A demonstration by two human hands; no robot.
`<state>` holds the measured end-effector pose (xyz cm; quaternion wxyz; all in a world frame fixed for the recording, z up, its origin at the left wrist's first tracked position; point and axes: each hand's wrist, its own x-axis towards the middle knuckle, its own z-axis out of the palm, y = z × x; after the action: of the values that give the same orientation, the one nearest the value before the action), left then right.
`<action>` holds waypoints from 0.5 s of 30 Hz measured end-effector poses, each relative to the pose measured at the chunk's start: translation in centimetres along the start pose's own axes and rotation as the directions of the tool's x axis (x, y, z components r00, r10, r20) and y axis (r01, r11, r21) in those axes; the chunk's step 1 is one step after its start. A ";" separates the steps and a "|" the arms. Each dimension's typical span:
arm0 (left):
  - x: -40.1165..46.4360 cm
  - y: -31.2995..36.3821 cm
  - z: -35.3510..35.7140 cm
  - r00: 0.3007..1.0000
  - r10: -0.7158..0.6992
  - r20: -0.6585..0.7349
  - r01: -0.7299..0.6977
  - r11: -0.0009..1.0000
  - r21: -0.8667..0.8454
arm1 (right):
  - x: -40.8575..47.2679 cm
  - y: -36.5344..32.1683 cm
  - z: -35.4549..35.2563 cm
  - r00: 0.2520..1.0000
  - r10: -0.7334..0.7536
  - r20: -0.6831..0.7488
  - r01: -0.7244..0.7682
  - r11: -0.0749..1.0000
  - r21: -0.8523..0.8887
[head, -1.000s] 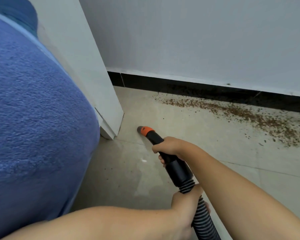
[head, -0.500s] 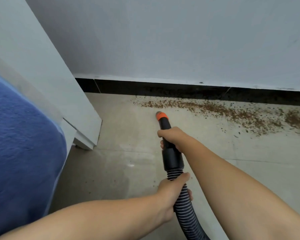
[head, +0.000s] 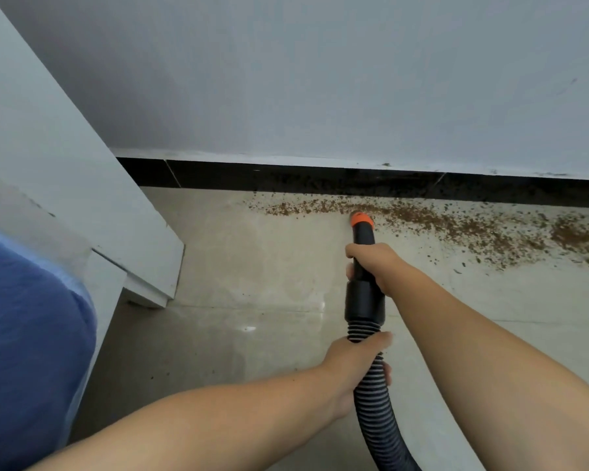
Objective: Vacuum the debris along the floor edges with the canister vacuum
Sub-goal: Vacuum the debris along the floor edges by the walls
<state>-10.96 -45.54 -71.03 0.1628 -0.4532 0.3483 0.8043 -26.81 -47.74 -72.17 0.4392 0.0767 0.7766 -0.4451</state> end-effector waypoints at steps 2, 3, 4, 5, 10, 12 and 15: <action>0.1 0.0 -0.5 1.000 0.007 -0.030 -0.008 1.000 -0.026 | 0.2 -0.5 1.3 0.999 -0.020 0.036 0.021 1.000 -0.010; 0.0 -0.2 -0.9 0.999 0.014 -0.051 -0.016 0.999 -0.042 | 0.1 -0.6 2.4 0.997 -0.030 0.068 0.032 0.999 -0.025; -0.2 -0.4 -1.5 0.997 0.021 -0.078 -0.026 0.998 -0.060 | 0.1 -0.5 3.8 0.994 -0.037 0.106 0.042 0.998 -0.049; -0.3 -0.7 -2.2 0.993 0.027 -0.114 -0.037 0.996 -0.081 | 0.0 -0.4 5.3 0.989 -0.041 0.144 0.052 0.996 -0.073; -0.9 -0.9 -5.2 0.960 0.067 -0.270 -0.115 0.979 -0.169 | -0.1 -0.5 11.6 0.960 -0.071 0.270 0.107 0.987 -0.121; -1.0 -0.5 -5.8 0.954 0.093 -0.285 -0.149 0.973 -0.179 | 0.0 -0.9 12.4 0.956 -0.083 0.280 0.120 0.986 -0.120; -0.9 -0.1 -5.6 0.962 0.100 -0.253 -0.145 0.976 -0.165 | 0.4 -1.1 11.6 0.962 -0.086 0.257 0.115 0.988 -0.099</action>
<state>-6.95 -49.42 -72.26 0.0266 -0.5389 0.3182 0.7795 -20.52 -57.35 -74.32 0.5148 -0.0452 0.7413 -0.4283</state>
